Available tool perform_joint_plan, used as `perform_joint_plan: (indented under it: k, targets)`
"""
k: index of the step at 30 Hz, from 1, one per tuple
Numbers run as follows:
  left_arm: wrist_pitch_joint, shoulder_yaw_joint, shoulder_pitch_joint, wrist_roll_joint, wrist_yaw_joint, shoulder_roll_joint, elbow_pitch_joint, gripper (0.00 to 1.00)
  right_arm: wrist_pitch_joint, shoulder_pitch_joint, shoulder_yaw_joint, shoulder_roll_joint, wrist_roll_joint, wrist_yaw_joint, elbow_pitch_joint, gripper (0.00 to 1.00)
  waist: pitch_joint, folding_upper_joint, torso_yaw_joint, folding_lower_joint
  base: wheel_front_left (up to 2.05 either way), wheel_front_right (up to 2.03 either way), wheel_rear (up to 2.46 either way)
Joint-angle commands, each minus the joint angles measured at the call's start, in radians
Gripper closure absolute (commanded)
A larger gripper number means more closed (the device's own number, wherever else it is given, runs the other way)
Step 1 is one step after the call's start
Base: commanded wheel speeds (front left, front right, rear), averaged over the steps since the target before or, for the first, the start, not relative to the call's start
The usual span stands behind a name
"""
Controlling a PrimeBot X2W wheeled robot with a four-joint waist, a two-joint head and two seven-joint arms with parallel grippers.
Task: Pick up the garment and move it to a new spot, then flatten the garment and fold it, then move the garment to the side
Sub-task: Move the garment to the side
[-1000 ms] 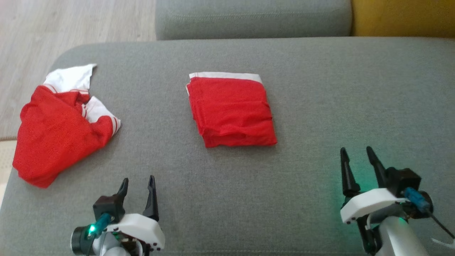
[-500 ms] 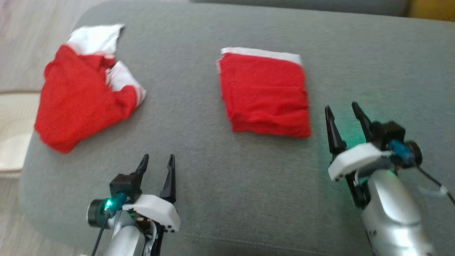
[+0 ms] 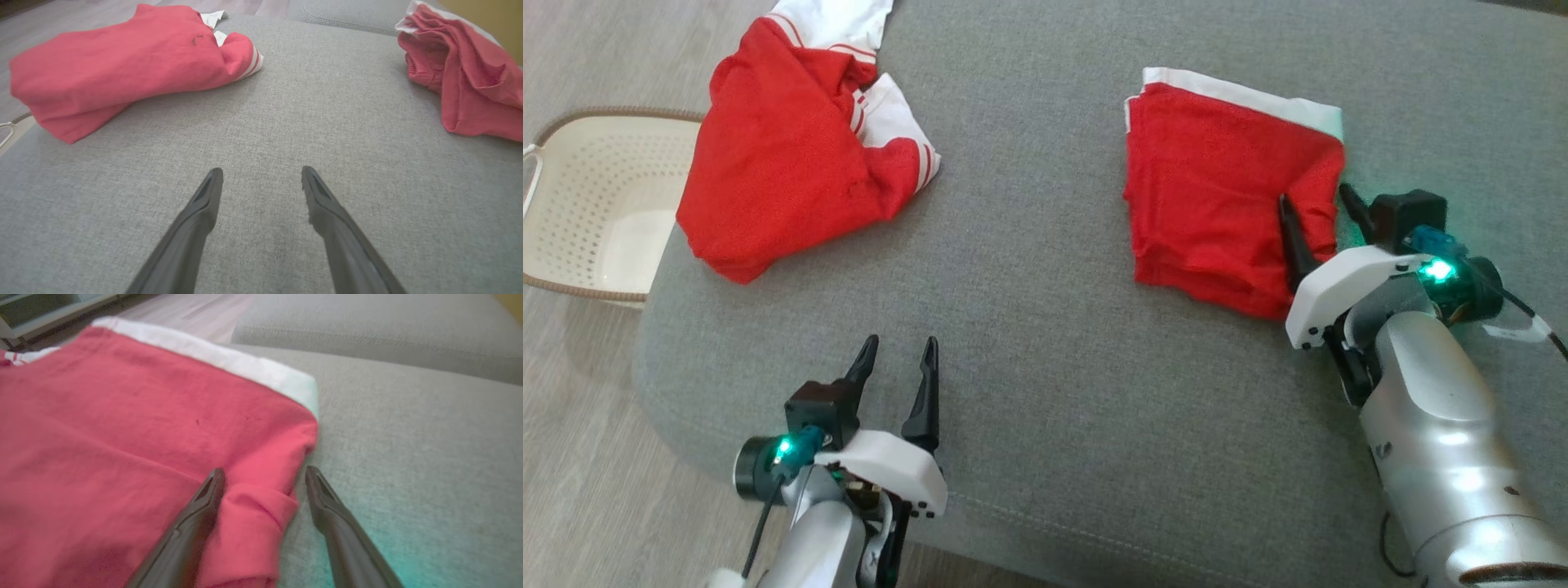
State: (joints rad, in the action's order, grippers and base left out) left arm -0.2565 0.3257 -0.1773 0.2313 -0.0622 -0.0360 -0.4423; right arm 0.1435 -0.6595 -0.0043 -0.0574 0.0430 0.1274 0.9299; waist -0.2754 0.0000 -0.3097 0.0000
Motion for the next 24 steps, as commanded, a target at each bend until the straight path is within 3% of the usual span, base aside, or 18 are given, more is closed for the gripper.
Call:
perform_joint_plan:
  k: [1, 2, 3, 4, 5, 6, 7, 15, 24]
  targets:
    - [-0.005, -0.025, -0.035, 0.004, -0.007, -0.014, 0.03, 0.0, -0.016, -0.027, 0.012, 0.007, 0.019, 0.003, 0.001, 0.0, -0.008, 0.0, -0.005, 0.0, 0.0, 0.0, 0.0]
    - [-0.005, -0.024, -0.036, 0.005, -0.008, -0.014, 0.031, 0.0, -0.025, -0.033, 0.005, 0.007, 0.023, 0.003, 0.015, 0.0, -0.009, 0.0, -0.004, 0.0, 0.0, 0.0, 0.0]
    - [-0.005, -0.024, -0.037, 0.005, -0.009, -0.014, 0.031, 0.0, -0.035, -0.037, -0.003, 0.007, 0.028, 0.003, 0.029, 0.07, -0.01, 0.0, -0.002, 0.0, 0.0, 0.0, 0.0]
    - [-0.005, -0.024, -0.038, 0.006, -0.009, -0.014, 0.031, 0.0, -0.043, -0.039, -0.007, 0.007, 0.031, 0.003, 0.042, 0.23, -0.011, 0.0, 0.001, 0.0, 0.0, 0.0, 0.0]
    - [-0.005, -0.023, -0.04, 0.006, -0.009, -0.014, 0.032, 0.0, -0.047, -0.04, -0.005, 0.007, 0.03, 0.003, 0.053, 0.51, -0.011, 0.0, 0.004, 0.0, 0.0, 0.0, 0.0]
    - [-0.005, -0.022, -0.042, 0.006, -0.009, -0.014, 0.032, 0.0, -0.05, -0.041, -0.003, 0.007, 0.027, 0.003, 0.063, 0.96, -0.011, 0.0, 0.008, 0.0, 0.0, 0.0, 0.0]
    - [-0.005, -0.023, -0.043, 0.006, -0.01, -0.014, 0.032, 0.0, -0.049, -0.041, -0.001, 0.007, 0.025, 0.003, 0.072, 1.0, -0.01, 0.0, 0.013, 0.0, 0.0, 0.0, 0.0]
    - [-0.005, -0.029, -0.047, -0.015, -0.003, -0.014, 0.031, 0.0, 0.042, -0.055, 0.007, 0.007, -0.016, 0.003, 0.093, 1.0, 0.016, 0.0, 0.102, 0.0, 0.0, 0.0, 0.0]
    - [-0.005, -0.047, -0.063, -0.064, 0.026, -0.014, 0.028, 0.0, 0.088, -0.029, 0.119, 0.007, -0.115, 0.003, 0.099, 1.0, 0.048, 0.0, 0.415, 0.0, 0.0, 0.0, 0.0]
